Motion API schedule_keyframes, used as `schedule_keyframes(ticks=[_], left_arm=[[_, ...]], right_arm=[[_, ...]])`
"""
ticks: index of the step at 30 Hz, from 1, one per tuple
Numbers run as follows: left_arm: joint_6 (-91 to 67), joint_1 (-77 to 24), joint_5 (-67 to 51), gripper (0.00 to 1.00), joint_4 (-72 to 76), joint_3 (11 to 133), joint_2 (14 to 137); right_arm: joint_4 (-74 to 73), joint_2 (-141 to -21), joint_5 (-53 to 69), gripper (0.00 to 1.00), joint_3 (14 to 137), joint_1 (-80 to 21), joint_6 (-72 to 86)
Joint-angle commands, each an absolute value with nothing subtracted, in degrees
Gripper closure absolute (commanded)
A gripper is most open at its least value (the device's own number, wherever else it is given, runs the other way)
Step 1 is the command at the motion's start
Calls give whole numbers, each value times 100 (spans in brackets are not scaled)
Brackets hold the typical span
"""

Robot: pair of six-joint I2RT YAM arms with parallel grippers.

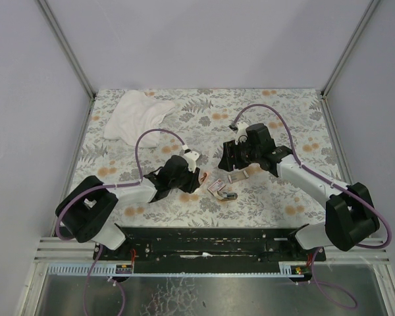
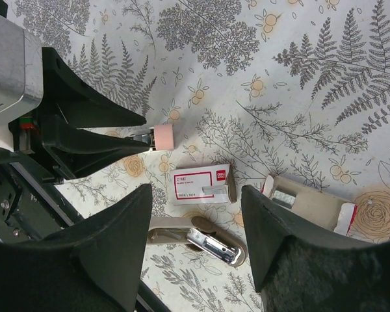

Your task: Load the staples into the stapler

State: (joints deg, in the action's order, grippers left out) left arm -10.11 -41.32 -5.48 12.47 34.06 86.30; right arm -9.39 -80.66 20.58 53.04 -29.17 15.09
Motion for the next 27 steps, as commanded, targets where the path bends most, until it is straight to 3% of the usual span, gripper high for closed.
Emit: schedule_keyframes(ticks=[1,12,22,27], left_arm=[[-870,-4174,-413,67,1284,3455,8703],[-1034,-4166,-384,50,1442,3298,8337],[-1250,-4106,-363,49,1426,3286,8046],[-1831,-4114,-308,35,1068,3381,7398]], right_arm=[[-767,-7803,2136,36,5313,-2866,1564],[-765,-7813,2179,36,5320,-2863,1571],[-922,-7705,1941,36,5314,-2859,1590],[-1467,-7571,985,37,5170,-2855,1642]])
